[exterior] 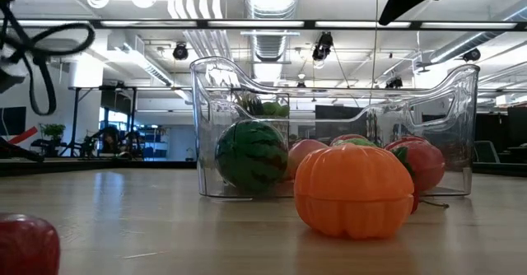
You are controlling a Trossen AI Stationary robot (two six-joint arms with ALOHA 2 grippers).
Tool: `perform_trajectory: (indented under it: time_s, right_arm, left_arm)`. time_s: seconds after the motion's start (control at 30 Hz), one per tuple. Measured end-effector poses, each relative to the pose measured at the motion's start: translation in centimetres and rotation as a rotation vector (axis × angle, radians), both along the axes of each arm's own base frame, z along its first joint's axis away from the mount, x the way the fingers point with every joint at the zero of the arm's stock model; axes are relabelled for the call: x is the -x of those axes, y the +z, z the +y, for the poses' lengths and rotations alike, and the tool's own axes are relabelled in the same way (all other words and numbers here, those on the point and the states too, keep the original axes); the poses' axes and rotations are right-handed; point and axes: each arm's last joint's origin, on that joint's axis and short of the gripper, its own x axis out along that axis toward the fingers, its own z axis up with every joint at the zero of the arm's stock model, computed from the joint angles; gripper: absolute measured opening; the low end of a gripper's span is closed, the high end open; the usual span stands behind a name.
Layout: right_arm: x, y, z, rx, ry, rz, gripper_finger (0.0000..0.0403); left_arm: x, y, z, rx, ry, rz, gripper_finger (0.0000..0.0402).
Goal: Pick and placing Produce into tupperware
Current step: Put the strawberry into the transparent bin
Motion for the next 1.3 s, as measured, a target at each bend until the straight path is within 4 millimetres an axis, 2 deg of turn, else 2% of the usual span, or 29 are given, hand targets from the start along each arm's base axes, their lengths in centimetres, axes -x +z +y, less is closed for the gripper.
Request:
perform_trajectory:
  time_s: [0.27, 0.53, 0.83, 1.17, 1.3]
  right_arm:
    - [0.0, 0.0, 0.0, 0.002, 0.003, 0.002, 0.0364]
    - [0.0, -0.1, 0.0, 0.002, 0.003, 0.003, 0.0364]
    - [0.0, -0.1, 0.0, 0.0, 0.001, 0.002, 0.0364]
    - [0.0, -0.1, 0.0, 0.0, 0.001, 0.002, 0.0364]
    - [0.0, -0.1, 0.0, 0.0, 0.001, 0.002, 0.0364]
  left_arm:
    - [-0.6, -2.2, -0.7, -0.006, -0.009, 0.115, 0.0274]
    - [-1.2, -3.5, -1.1, 0.024, -0.044, 0.113, 0.0274]
    - [-1.6, -3.9, -1.5, 0.099, -0.094, 0.046, 0.027]
    - [-0.6, -4.7, -0.7, 0.096, -0.132, 0.086, 0.0187]
    - [-0.2, -5.1, -0.3, 0.087, -0.133, 0.106, 0.0167]
